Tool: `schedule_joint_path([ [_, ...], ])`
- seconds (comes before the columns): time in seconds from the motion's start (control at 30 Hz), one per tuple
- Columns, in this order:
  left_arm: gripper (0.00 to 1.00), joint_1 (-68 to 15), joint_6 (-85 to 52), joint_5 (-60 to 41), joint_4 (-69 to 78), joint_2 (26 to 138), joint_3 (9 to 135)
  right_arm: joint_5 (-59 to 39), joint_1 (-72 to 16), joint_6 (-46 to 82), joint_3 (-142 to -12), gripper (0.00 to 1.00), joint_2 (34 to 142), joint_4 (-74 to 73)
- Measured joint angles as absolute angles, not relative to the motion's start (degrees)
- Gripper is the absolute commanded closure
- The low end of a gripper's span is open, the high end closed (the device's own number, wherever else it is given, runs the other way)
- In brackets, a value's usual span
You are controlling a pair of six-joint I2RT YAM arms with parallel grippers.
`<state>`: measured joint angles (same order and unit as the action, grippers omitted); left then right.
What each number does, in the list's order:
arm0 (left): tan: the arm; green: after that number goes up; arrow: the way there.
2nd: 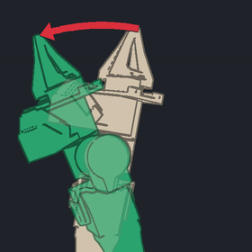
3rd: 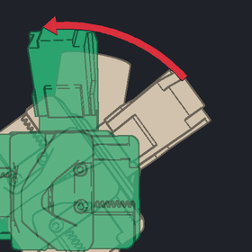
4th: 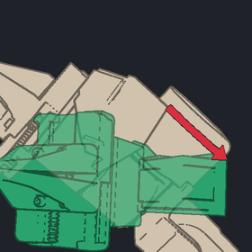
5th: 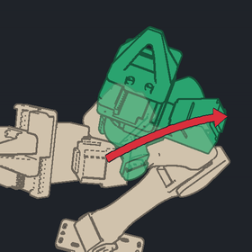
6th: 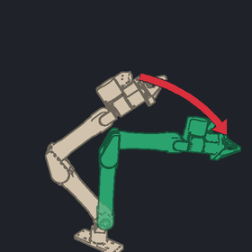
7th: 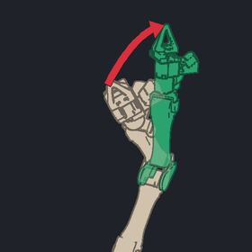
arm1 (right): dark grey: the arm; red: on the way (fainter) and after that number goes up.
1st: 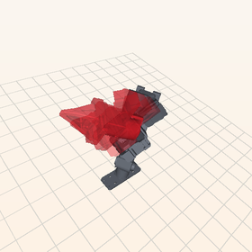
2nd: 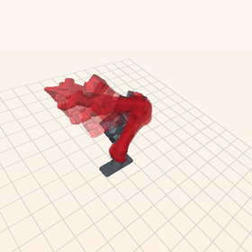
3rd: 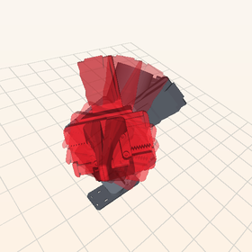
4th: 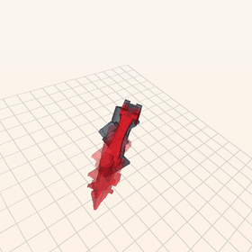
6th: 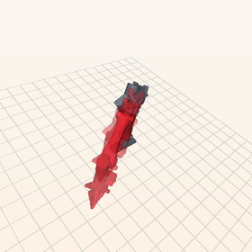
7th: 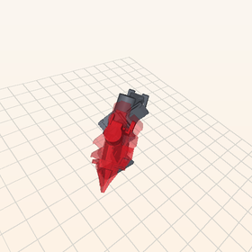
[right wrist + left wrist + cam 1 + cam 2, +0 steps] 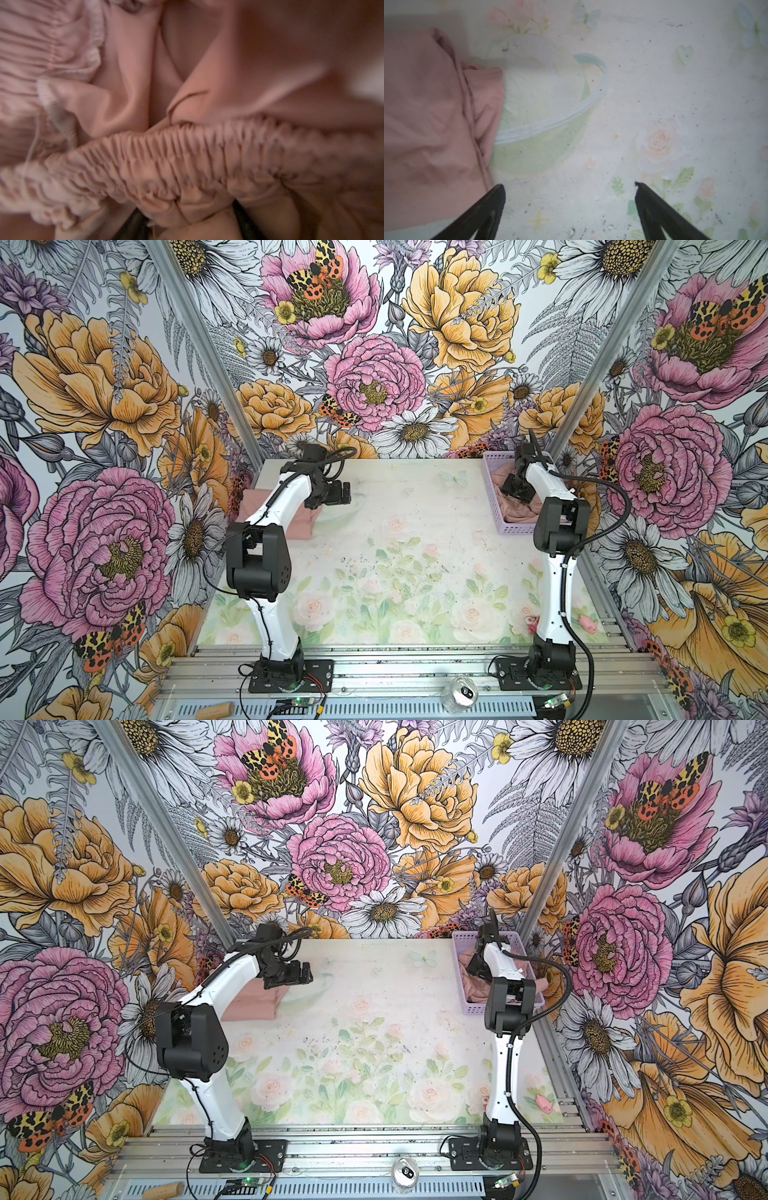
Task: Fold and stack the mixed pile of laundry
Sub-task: 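Release the shirt with left gripper while right grasps pink pants in basket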
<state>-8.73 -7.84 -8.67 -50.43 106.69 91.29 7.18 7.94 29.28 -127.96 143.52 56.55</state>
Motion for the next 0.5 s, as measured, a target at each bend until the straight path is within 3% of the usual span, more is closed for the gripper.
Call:
schedule_joint_path([
  [0.07,0.01,-11.2,-11.0,-10.1,-47.4,104.4,87.6,6.9,8.0,28.8,-128.1,0.95,143.6,56.5],
  [0.1,0.01,-12.5,-12.6,-10.6,-45.8,103.1,85.7,6.9,8.0,28.2,-128.1,1.0,143.6,56.5],
  [0.5,0.01,-23.3,-22.6,-11.0,-33.9,99.0,76.9,6.0,8.5,25.6,-128.1,1.0,137.8,57.5],
])
